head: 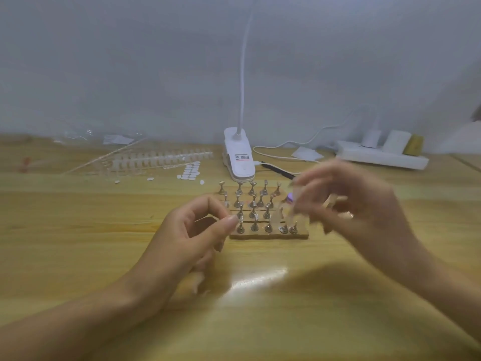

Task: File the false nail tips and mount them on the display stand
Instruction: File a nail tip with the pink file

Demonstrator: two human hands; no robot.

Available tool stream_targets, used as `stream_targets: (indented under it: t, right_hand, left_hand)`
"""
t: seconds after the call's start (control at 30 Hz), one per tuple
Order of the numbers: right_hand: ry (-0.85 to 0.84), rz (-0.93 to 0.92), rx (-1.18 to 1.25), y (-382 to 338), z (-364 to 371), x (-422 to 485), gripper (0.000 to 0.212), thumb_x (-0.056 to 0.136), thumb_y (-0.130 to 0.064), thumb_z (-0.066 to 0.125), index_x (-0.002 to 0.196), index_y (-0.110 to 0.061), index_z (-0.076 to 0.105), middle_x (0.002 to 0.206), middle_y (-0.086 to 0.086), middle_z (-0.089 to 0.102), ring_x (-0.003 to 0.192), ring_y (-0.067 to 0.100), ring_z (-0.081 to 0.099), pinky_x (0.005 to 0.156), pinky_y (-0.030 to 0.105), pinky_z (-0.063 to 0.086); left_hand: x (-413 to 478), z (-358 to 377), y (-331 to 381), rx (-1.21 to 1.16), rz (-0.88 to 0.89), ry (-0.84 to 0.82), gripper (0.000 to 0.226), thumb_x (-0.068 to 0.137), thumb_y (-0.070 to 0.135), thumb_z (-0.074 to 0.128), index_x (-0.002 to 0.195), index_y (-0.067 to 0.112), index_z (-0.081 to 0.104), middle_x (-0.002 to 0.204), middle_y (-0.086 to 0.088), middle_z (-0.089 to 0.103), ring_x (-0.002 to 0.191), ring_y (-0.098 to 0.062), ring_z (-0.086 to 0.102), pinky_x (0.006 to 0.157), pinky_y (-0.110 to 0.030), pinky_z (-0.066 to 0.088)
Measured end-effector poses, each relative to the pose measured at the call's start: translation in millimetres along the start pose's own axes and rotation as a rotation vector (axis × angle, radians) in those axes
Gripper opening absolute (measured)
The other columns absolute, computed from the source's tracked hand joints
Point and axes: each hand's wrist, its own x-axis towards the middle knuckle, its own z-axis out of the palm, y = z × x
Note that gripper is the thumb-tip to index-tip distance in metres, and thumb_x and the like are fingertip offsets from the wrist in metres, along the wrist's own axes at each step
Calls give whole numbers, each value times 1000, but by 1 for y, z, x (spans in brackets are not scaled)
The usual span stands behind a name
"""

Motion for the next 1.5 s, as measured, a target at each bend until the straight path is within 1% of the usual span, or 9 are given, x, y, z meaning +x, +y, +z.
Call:
stream_targets:
  t: [0.27, 0.47, 0.67, 0.77, 0.87, 1.0, 1.17, 1.4, 1.5]
  right_hand:
    - [6, 822, 291, 71, -55, 8, 31, 93, -9, 63, 123, -16, 60, 66, -1, 66, 66, 12, 68, 60, 31, 62]
    - [128, 664, 103, 81, -85, 14, 17, 95, -13, 63, 110, -21, 65, 73, -2, 71, 64, 5, 63, 64, 18, 52]
    - [-454, 590, -189, 73, -67, 11, 9, 90, -19, 71, 95, -26, 71, 90, 0, 75, 76, 11, 68, 66, 30, 52]
    - [-298, 471, -469, 77, -54, 9, 8, 85, -35, 73, 91, -39, 69, 102, -17, 67, 93, 2, 60, 71, 21, 43]
    - [-192, 419, -333, 74, -33, 7, 31, 78, -55, 67, 106, -41, 63, 103, -22, 63, 97, -4, 57, 74, 15, 41]
    - [-194, 275, -628, 77, -9, 6, 24, 87, -43, 70, 109, -35, 64, 103, -21, 62, 101, 6, 57, 91, 37, 44]
    - [64, 308, -161, 52, -25, 11, 23, 84, -41, 70, 105, -31, 70, 97, -13, 68, 91, 7, 66, 74, 24, 55]
    - [-344, 695, 602, -5, 26, -6, 20, 81, -29, 65, 100, -21, 62, 72, -8, 60, 53, 9, 50, 39, 15, 33]
    - [-289, 801, 812, -10, 47, -16, 14, 89, -33, 68, 94, -21, 65, 73, 0, 59, 53, 12, 53, 36, 16, 37]
  left_hand:
    - [1, 1, 0, -58, 73, 2, 24, 75, 35, 77, 79, 16, 63, 80, -3, 59, 66, -8, 54, 48, -19, 42]
    - [3, 2, 2, -156, 82, 29, 17, 73, 30, 78, 78, 19, 66, 88, -2, 68, 84, -16, 70, 60, -22, 54]
    - [2, 2, 5, -166, 48, 63, 17, 71, 30, 84, 73, 20, 70, 89, -4, 70, 83, -16, 71, 62, -21, 54]
    - [4, 3, 3, -177, 41, 55, 11, 72, 29, 80, 73, 22, 71, 84, 0, 69, 77, -11, 68, 62, -19, 53]
    - [5, 3, 2, -170, 43, 48, 12, 73, 29, 82, 75, 24, 71, 82, 4, 68, 78, -9, 67, 62, -19, 53]
    - [6, 2, -1, -132, 47, 55, 19, 66, 38, 79, 75, 24, 71, 83, 3, 67, 80, -9, 65, 64, -18, 51]
    - [7, 2, -1, -120, 58, 38, 17, 68, 37, 79, 75, 24, 70, 80, 1, 67, 76, -9, 62, 59, -18, 48]
    - [4, 4, 1, -42, 130, 21, 13, 74, 35, 75, 76, 24, 68, 87, -2, 67, 78, -10, 62, 56, -21, 48]
    - [2, 6, 3, 50, 169, -56, 9, 81, 28, 74, 78, 22, 67, 91, -1, 70, 84, -11, 65, 55, -23, 49]
